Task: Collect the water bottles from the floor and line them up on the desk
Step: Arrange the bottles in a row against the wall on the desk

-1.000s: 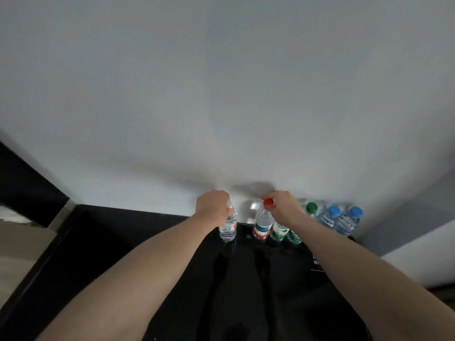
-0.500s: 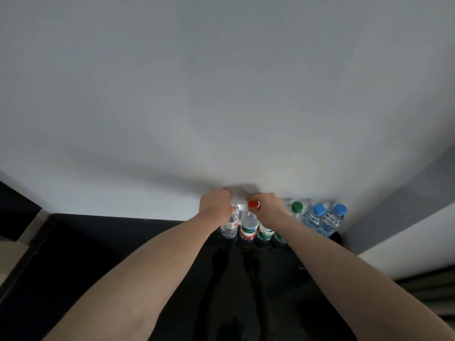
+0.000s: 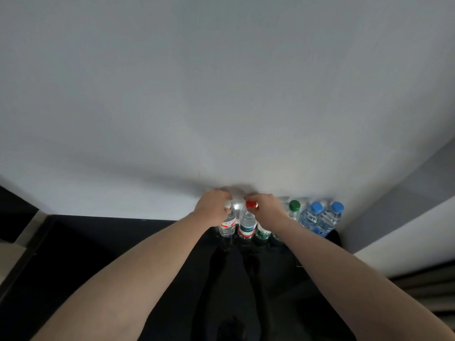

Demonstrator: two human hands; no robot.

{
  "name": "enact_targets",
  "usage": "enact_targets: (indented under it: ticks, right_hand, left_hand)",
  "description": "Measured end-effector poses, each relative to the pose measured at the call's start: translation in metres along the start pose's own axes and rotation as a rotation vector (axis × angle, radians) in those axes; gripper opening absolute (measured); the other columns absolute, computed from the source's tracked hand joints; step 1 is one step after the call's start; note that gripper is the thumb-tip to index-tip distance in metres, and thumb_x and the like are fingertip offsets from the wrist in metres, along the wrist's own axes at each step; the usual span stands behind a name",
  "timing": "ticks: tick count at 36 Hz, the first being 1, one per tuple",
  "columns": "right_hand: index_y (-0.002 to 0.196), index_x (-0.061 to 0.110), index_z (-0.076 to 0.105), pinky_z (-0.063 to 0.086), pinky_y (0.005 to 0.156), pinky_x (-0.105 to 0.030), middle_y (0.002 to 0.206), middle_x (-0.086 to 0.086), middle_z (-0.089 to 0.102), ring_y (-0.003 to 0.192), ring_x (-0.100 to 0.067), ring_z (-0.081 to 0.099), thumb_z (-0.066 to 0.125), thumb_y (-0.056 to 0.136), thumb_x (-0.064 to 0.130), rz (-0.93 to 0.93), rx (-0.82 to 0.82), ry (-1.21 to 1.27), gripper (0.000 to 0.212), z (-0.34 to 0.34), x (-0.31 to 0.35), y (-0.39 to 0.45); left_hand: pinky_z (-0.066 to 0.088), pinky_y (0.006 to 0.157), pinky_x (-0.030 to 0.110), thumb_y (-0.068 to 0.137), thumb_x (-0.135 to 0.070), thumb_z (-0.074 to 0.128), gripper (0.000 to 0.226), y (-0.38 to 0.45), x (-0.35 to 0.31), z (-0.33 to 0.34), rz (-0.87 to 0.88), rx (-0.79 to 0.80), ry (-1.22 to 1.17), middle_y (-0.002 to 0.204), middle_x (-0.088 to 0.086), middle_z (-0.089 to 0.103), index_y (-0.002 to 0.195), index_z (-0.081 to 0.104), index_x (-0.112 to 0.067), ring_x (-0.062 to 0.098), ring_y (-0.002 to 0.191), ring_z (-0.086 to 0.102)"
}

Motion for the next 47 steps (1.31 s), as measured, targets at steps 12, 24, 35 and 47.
enact_targets:
  ticks: [12,24,35,47]
  right_hand:
    - [0.125,0.029,0.068,0.053,0.095,-0.036,0.124,0.003,0.069,0.107,-0.021,0.064,0.060,0.097,0.011,-0.030,-0.012,-0.076,0.034,-0.006,0.004,0.000]
    - [0.125,0.030,0.068,0.054,0.093,-0.039,0.123,0.001,0.069,0.107,-0.022,0.065,0.062,0.096,0.013,0.002,-0.031,-0.028,0.033,-0.003,0.001,0.000]
    - [0.127,0.027,0.067,0.054,0.080,-0.032,0.113,-0.003,0.072,0.091,-0.020,0.066,0.066,0.095,0.024,0.041,-0.053,-0.042,0.032,-0.008,-0.008,-0.006]
    - [0.130,0.029,0.063,0.053,0.091,-0.031,0.127,0.007,0.064,0.102,-0.013,0.062,0.068,0.092,0.011,-0.002,-0.103,0.006,0.043,-0.015,0.002,-0.031]
  left_hand:
    - [0.050,0.098,0.037,0.096,-0.014,0.064,0.036,0.001,-0.014,0.006,-0.008,-0.047,-0.056,0.131,0.007,0.065,0.132,0.063,-0.018,0.028,0.119,0.060]
    - [0.047,0.100,0.033,0.098,-0.007,0.057,0.038,0.002,-0.009,0.006,0.011,-0.052,-0.070,0.135,0.006,0.062,0.134,0.061,-0.019,0.026,0.122,0.058]
    - [0.056,0.089,0.043,0.097,-0.004,0.059,0.032,0.005,-0.014,0.005,-0.022,-0.052,-0.083,0.121,0.015,0.067,0.128,0.065,-0.009,0.030,0.101,0.066]
    - [0.054,0.090,0.037,0.092,0.001,0.063,0.032,-0.012,-0.018,-0.009,-0.001,-0.094,-0.014,0.119,0.012,0.066,0.123,0.065,-0.007,0.030,0.106,0.062]
Point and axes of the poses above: each hand's wrist, its own y-axis towards the middle knuckle, its own z-axis out of the palm, x = y × z, the point moved 8 cm from there along y, towards the middle knuckle
